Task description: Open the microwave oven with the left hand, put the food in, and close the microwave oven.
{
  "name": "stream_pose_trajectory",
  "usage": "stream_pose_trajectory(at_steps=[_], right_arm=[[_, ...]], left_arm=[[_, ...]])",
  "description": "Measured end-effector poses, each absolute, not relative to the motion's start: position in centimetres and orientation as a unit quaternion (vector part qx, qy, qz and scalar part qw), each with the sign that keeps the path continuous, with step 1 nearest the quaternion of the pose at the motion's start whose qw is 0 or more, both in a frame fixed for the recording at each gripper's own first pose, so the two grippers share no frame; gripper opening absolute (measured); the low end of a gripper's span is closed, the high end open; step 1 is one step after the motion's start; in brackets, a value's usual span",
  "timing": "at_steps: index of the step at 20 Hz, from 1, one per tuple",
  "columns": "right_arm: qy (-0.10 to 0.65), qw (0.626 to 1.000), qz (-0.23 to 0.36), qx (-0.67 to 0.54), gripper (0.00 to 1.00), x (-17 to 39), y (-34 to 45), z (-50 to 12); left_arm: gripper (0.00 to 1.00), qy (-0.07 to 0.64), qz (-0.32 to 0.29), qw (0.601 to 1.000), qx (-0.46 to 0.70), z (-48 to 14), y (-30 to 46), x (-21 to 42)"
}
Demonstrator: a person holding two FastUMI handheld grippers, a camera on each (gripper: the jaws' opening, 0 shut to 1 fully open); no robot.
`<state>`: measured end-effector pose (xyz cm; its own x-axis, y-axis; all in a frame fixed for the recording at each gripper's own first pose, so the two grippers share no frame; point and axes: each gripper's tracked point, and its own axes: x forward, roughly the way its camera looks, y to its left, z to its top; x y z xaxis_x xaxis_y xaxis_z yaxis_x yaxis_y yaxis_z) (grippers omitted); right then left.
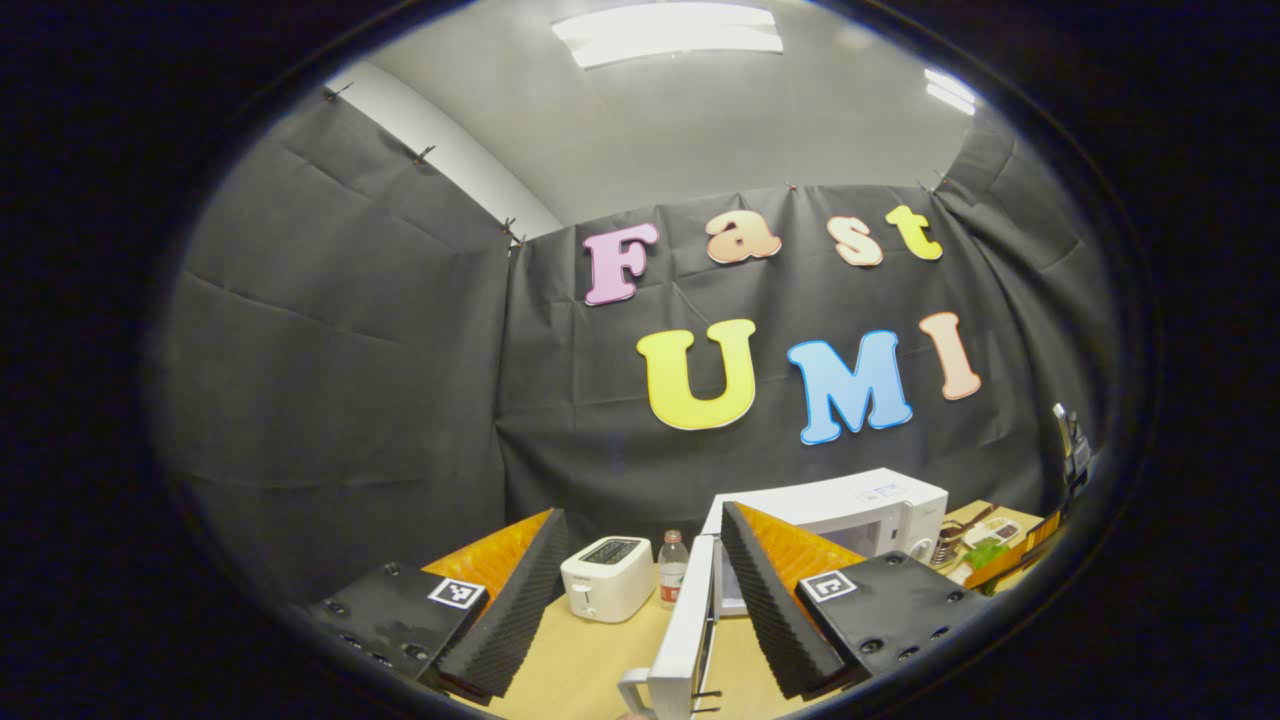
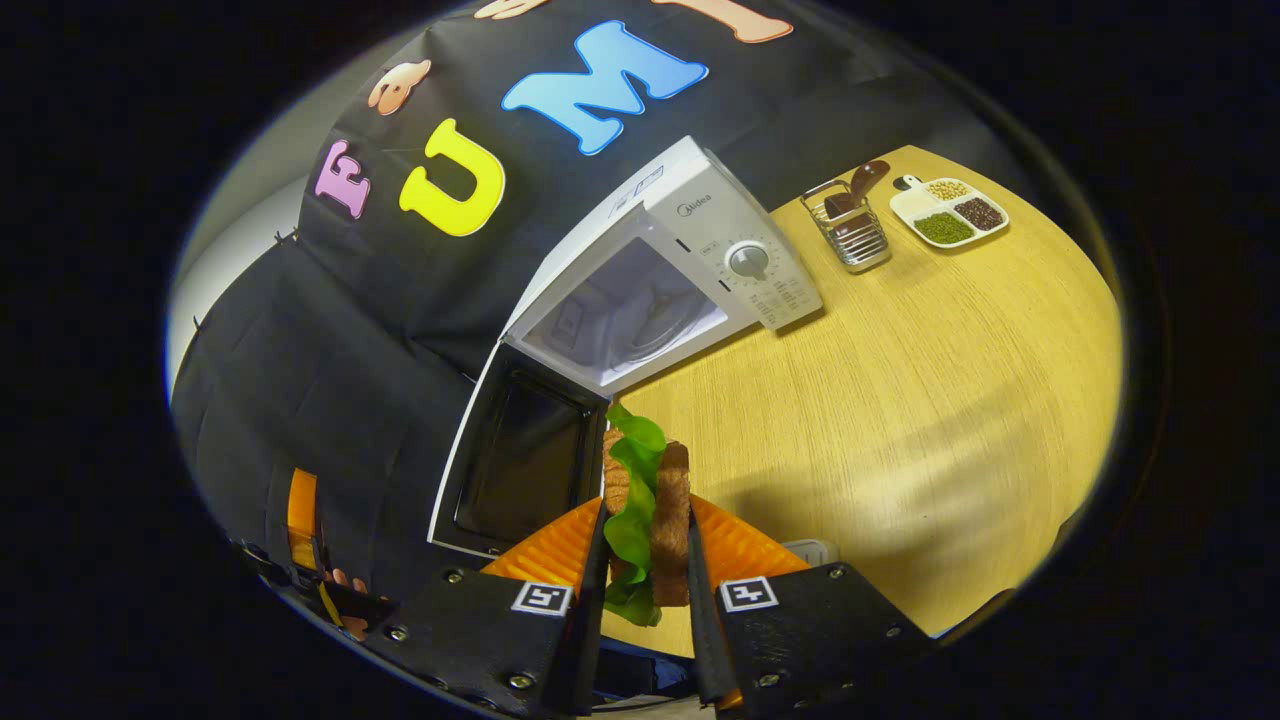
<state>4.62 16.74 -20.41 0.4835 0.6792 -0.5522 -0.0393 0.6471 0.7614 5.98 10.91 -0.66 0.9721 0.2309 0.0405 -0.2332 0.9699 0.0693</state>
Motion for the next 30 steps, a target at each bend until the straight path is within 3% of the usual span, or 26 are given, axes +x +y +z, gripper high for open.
stream_pose_trajectory(at_steps=[19,25,30], right_arm=[[0.342,0.837,0.151,0.401,0.39,17.4,27.6,-23.9],[0.319,0.847,0.131,0.404,0.39,21.6,29.8,-25.7],[0.301,0.858,0.119,0.399,0.39,24.6,31.4,-27.6]], left_arm=[[1.0,0.021,0.133,0.99,0.039,-4.5,23.6,10.2],[0.96,0.038,0.151,0.987,0.047,-5.6,27.4,10.0],[0.99,0.057,0.168,0.982,0.058,-7.0,29.8,9.3]])
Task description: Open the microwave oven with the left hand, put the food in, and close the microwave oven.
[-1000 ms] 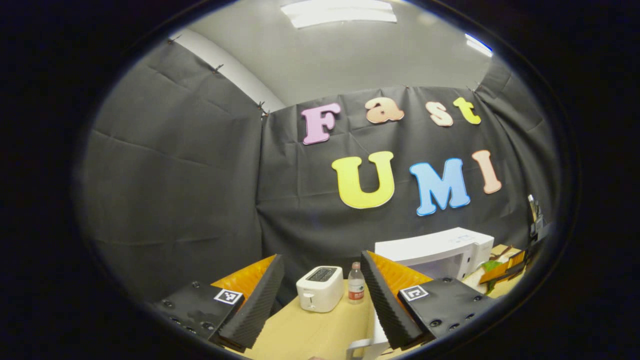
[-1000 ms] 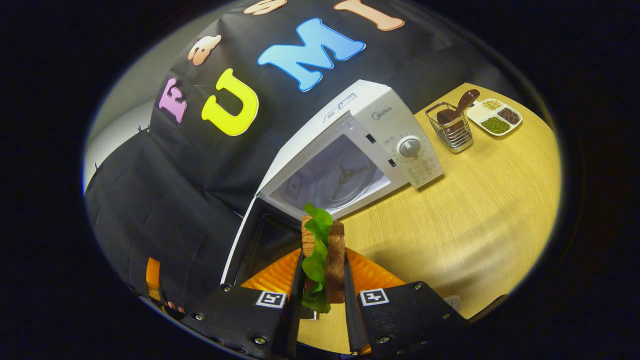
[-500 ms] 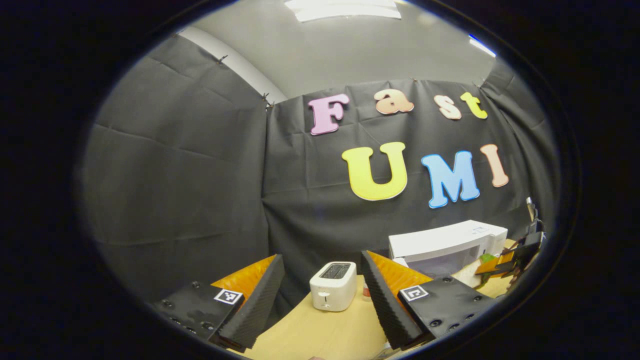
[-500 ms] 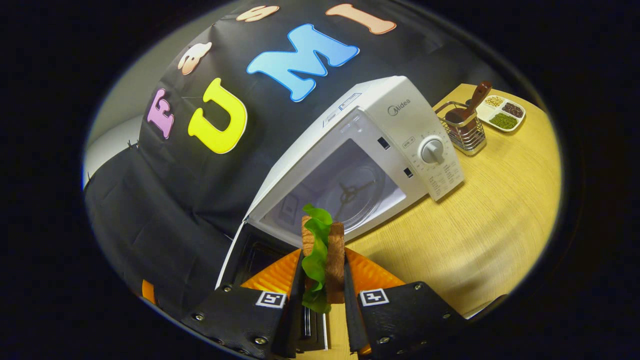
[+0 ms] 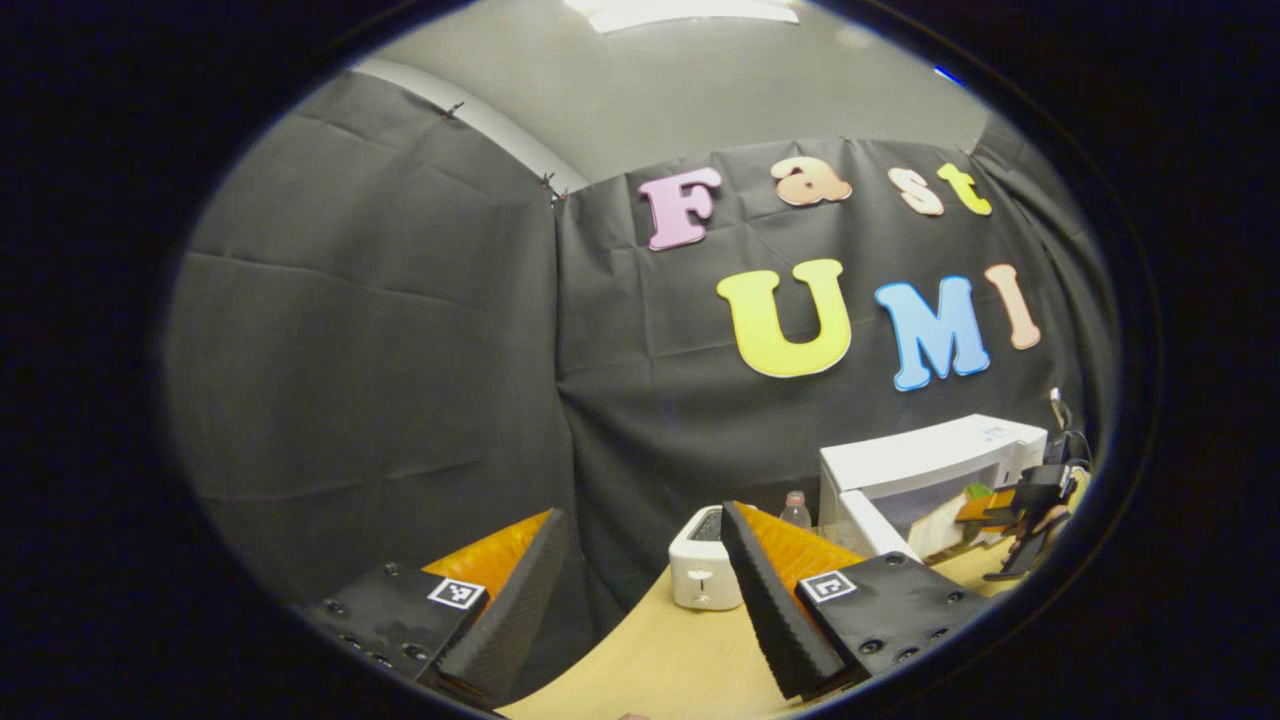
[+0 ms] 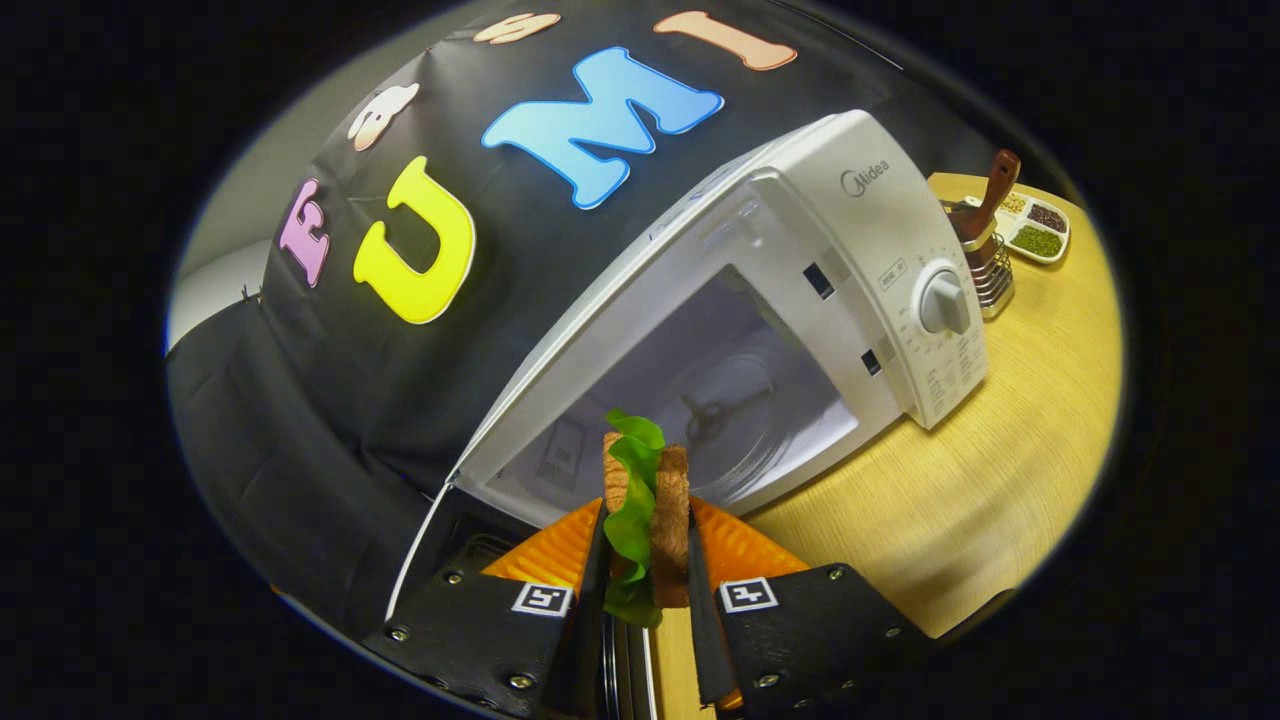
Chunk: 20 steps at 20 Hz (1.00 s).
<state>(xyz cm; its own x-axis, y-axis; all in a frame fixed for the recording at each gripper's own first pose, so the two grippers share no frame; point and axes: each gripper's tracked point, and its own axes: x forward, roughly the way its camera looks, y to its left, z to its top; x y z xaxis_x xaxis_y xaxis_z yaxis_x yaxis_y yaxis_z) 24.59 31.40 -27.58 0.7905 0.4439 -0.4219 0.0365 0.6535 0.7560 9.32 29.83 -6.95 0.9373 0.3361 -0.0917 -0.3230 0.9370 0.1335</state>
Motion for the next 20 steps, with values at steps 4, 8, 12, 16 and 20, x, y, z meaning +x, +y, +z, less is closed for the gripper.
stream_pose_trajectory(at_steps=[4,8,12,16,20], right_arm=[[0.269,0.866,0.099,0.41,0.39,27.4,32.0,-28.4],[0.264,0.867,0.087,0.415,0.39,30.2,32.5,-29.9],[0.266,0.878,0.068,0.391,0.39,32.0,32.0,-31.3],[0.274,0.889,0.05,0.363,0.39,32.9,31.3,-32.6],[0.285,0.911,0.029,0.295,0.51,33.2,29.8,-33.9]], left_arm=[[0.99,0.073,0.176,0.98,0.061,-8.1,30.8,9.0],[0.99,0.075,0.186,0.977,0.073,-8.0,31.6,8.4],[1.0,0.083,0.196,0.974,0.077,-8.6,32.1,7.8],[1.0,0.085,0.203,0.973,0.071,-8.8,32.5,7.5],[1.0,0.085,0.201,0.973,0.074,-9.1,32.2,7.3]])
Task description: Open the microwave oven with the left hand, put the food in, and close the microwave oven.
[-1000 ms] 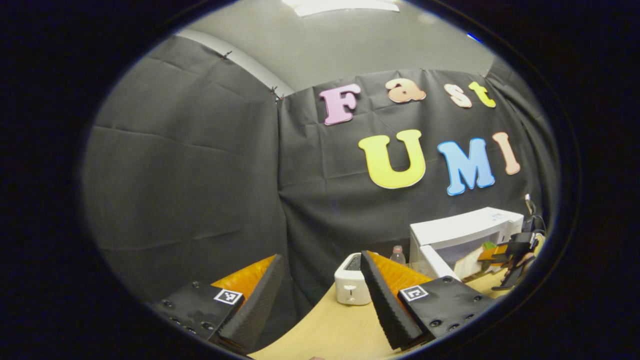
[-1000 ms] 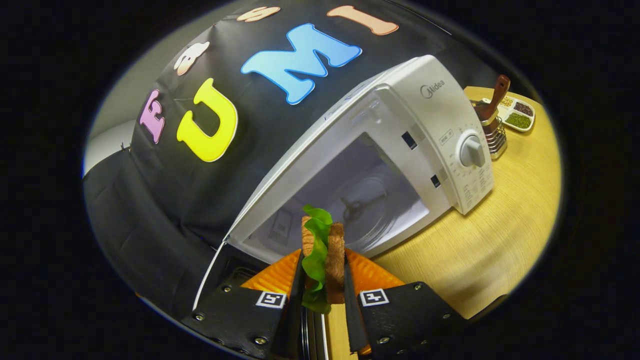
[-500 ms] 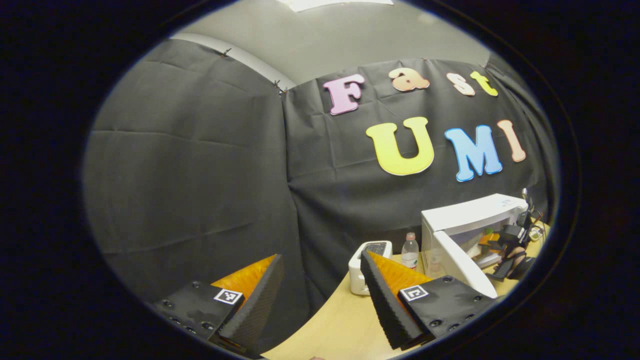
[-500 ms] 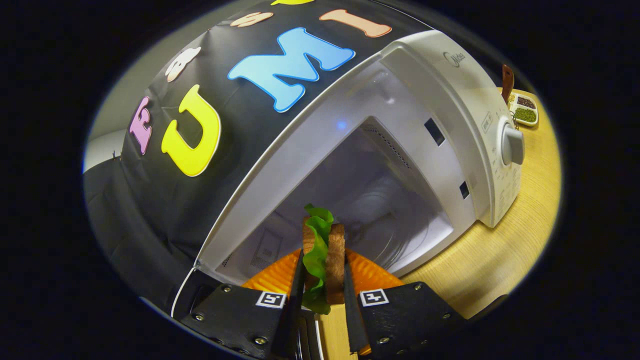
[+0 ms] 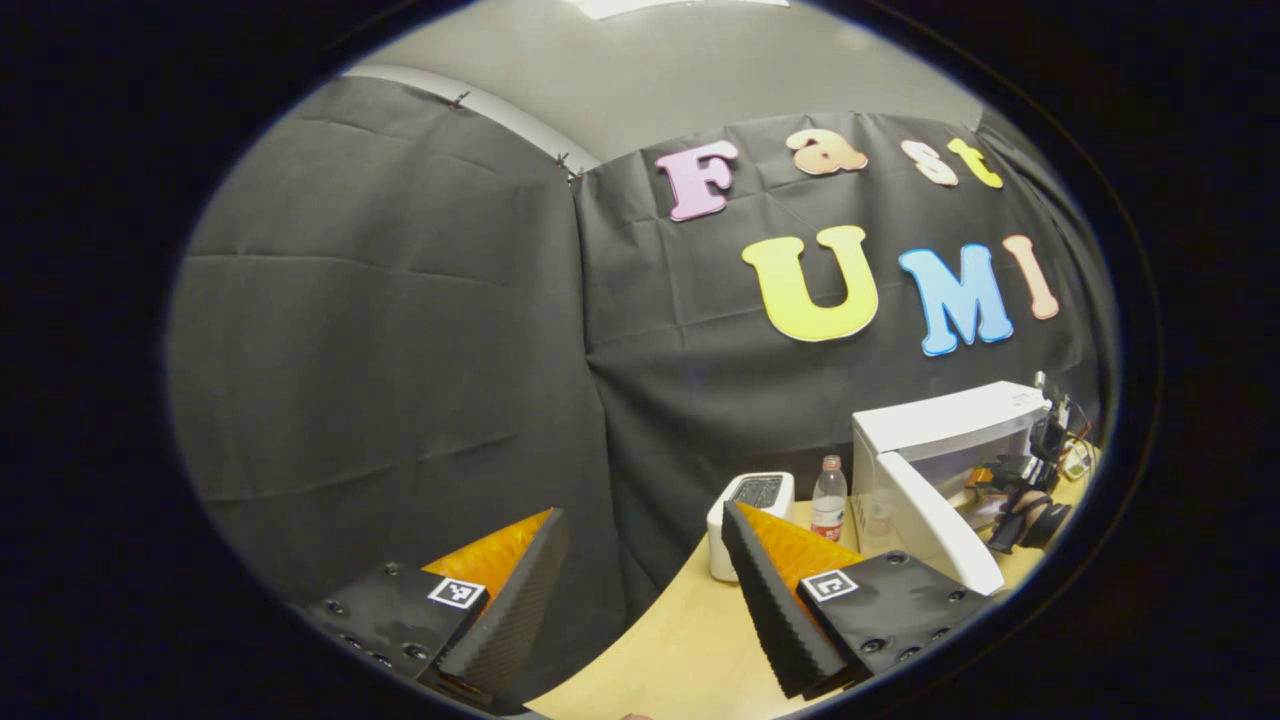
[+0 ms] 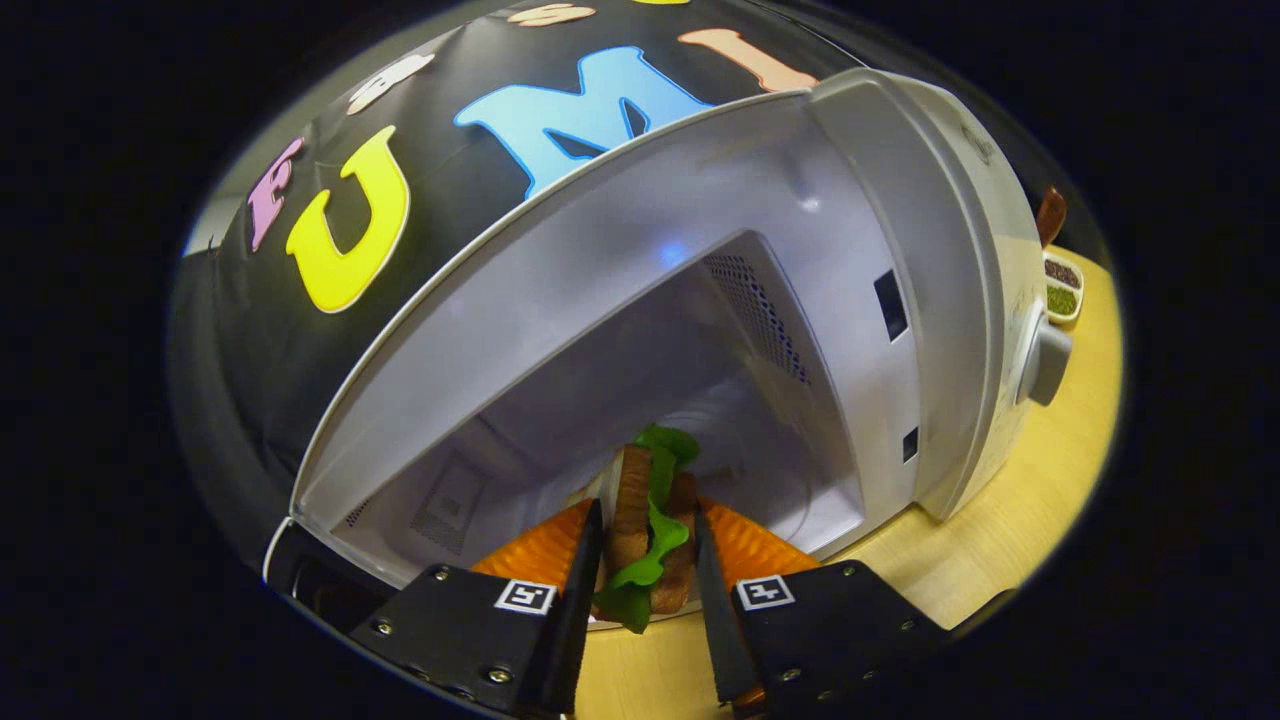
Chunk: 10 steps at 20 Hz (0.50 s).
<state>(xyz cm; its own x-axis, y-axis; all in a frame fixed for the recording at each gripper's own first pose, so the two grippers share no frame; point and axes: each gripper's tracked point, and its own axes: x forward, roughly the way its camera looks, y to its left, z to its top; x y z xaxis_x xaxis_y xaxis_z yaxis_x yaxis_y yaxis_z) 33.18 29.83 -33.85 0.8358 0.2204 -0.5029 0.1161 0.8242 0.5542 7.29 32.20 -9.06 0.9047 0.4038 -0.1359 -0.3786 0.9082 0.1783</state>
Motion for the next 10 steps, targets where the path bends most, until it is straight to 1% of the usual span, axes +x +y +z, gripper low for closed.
stream_pose_trajectory(at_steps=[2,3,4,5,6,10], right_arm=[[0.293,0.916,0.016,0.273,0.6,32.9,28.8,-34.4],[0.295,0.918,0.014,0.264,0.75,32.6,28.6,-34.5],[0.295,0.922,0.01,0.251,0.8,32.5,28.2,-34.5],[0.29,0.927,0.01,0.237,0.95,32.3,27.7,-34.0],[0.284,0.933,0.008,0.221,0.99,32.2,27.2,-33.5],[0.265,0.946,0.031,0.186,0.98,30.4,26.3,-30.5]], left_arm=[[1.0,0.085,0.2,0.973,0.074,-9.3,32.1,7.2],[1.0,0.085,0.199,0.974,0.071,-9.4,31.8,7.2],[1.0,0.085,0.198,0.974,0.068,-9.4,31.7,7.1],[1.0,0.084,0.198,0.974,0.066,-9.6,31.5,7.1],[1.0,0.083,0.198,0.975,0.065,-9.6,31.4,7.1],[1.0,0.08,0.197,0.976,0.057,-10.5,30.7,6.9]])
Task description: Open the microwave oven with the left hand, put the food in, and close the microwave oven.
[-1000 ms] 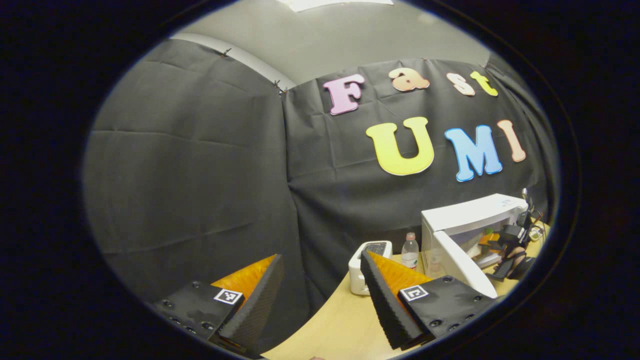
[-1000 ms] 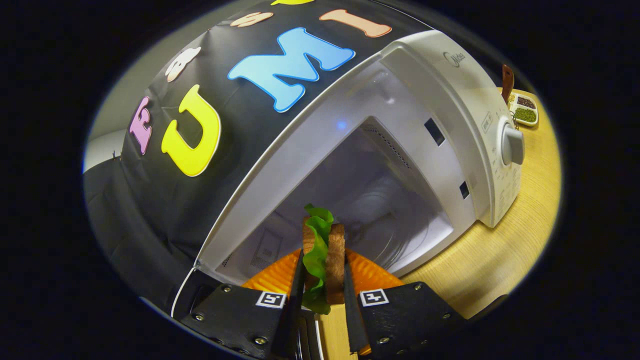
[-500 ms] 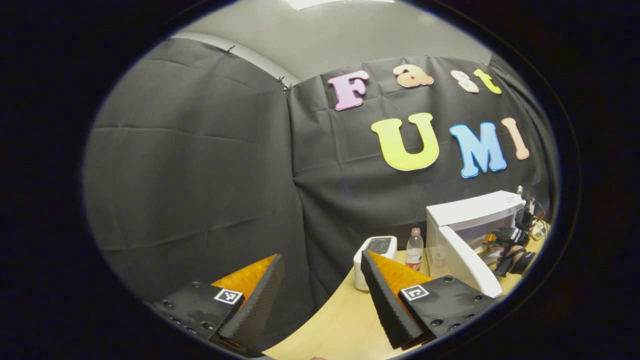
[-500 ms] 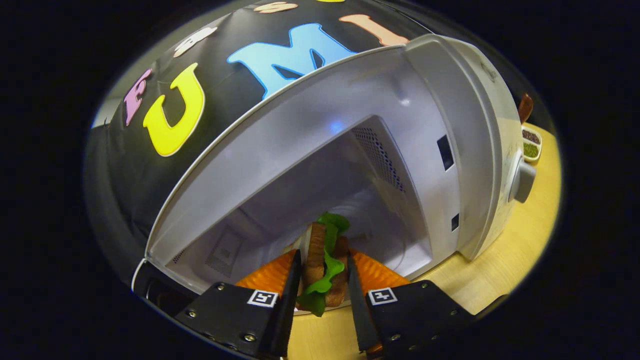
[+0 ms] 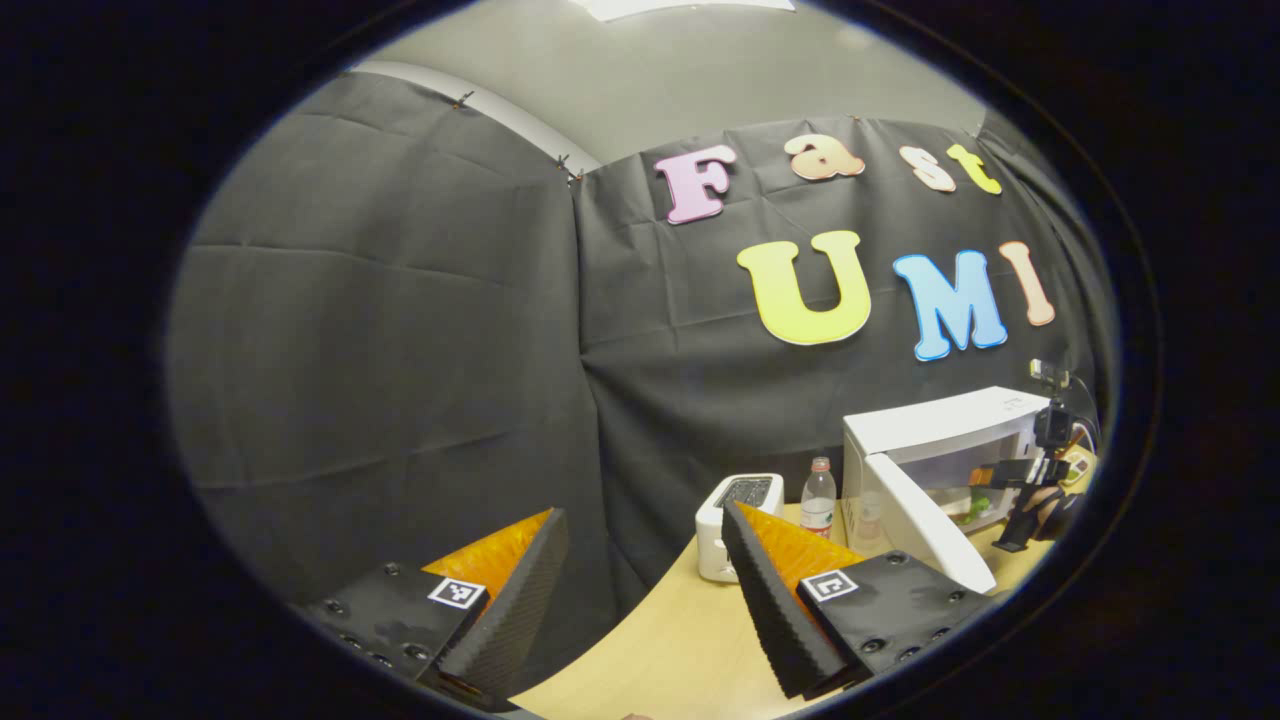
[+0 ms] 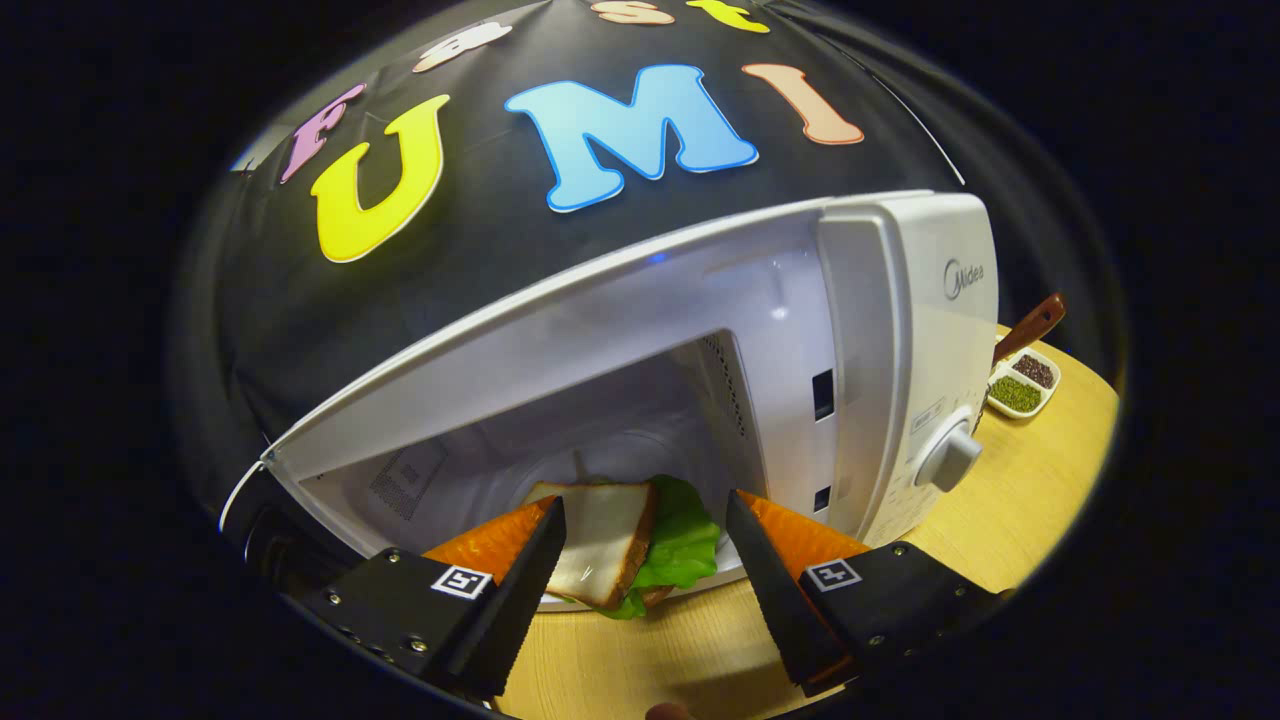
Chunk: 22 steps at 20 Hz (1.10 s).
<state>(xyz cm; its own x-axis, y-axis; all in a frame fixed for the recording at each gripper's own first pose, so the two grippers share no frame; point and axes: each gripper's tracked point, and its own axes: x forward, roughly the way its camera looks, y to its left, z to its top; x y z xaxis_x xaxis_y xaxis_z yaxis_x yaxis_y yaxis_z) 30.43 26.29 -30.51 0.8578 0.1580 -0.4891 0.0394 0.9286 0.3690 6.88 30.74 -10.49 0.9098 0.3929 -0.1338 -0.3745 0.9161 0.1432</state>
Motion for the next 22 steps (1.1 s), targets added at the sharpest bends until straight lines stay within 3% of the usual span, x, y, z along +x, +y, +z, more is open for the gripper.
stream_pose_trajectory(at_steps=[8,22], right_arm=[[0.203,0.966,0.093,0.129,0.98,24.4,23.4,-21.9],[0.099,0.986,0.104,0.086,0.98,14.8,14.3,-9.6]], left_arm=[[1.0,0.084,0.2,0.975,0.036,-13.3,28.9,6.4],[1.0,0.104,0.204,0.973,0.018,-17.0,25.7,4.0]])
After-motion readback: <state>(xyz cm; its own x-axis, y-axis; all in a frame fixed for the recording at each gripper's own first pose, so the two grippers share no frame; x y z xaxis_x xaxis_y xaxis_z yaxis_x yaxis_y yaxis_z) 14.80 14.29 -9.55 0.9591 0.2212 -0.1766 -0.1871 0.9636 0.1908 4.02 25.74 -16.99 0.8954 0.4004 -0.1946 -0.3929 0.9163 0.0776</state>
